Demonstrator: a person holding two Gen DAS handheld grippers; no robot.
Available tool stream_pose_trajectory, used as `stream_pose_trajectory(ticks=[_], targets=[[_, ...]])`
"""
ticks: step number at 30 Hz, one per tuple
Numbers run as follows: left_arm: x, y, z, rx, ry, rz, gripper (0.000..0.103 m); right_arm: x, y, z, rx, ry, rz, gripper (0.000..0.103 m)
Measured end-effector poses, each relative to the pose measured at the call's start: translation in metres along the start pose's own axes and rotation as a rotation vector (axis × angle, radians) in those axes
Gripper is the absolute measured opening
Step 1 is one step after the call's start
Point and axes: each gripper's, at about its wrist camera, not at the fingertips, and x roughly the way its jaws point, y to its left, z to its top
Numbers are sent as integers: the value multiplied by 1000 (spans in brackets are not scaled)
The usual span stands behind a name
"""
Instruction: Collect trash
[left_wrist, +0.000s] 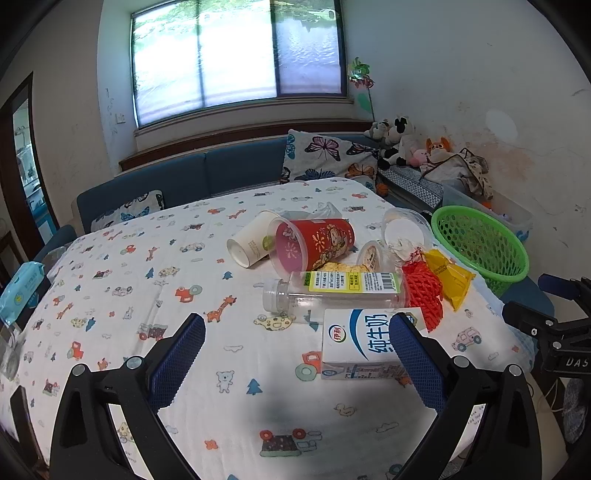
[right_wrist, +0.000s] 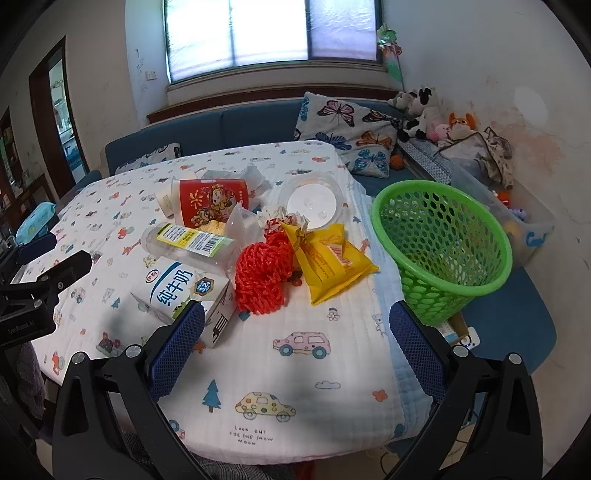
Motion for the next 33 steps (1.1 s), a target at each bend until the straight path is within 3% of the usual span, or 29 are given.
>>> stream_pose_trajectory(ticks=[23,33], targets=[[30,21,14,-14,60,-24,97,47,8,12,-28,66,100,97],[42,28,16,29,58,-134,96,82,8,25,-12,133,162,85]])
